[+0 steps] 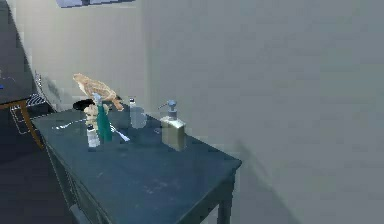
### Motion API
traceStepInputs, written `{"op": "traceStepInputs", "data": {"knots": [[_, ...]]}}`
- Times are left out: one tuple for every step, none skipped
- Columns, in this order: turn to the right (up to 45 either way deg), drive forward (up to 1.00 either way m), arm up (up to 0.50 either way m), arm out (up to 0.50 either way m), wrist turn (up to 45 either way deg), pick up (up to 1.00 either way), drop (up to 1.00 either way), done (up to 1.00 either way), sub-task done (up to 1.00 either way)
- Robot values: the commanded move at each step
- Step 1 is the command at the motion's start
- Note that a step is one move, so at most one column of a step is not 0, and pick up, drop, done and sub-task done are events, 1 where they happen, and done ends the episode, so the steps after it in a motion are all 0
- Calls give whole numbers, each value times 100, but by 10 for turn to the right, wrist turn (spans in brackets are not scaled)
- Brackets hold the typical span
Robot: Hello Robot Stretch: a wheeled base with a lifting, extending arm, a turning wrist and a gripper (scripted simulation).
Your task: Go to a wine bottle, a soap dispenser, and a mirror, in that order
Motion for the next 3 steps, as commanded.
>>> {"op": "traceStepInputs", "data": {"knots": [[0,0,0,0,0,0,0,0,100],[-450,0,0,0,0,0,0,0,0],[-450,0,0,0,0,0,0,0,0]]}}
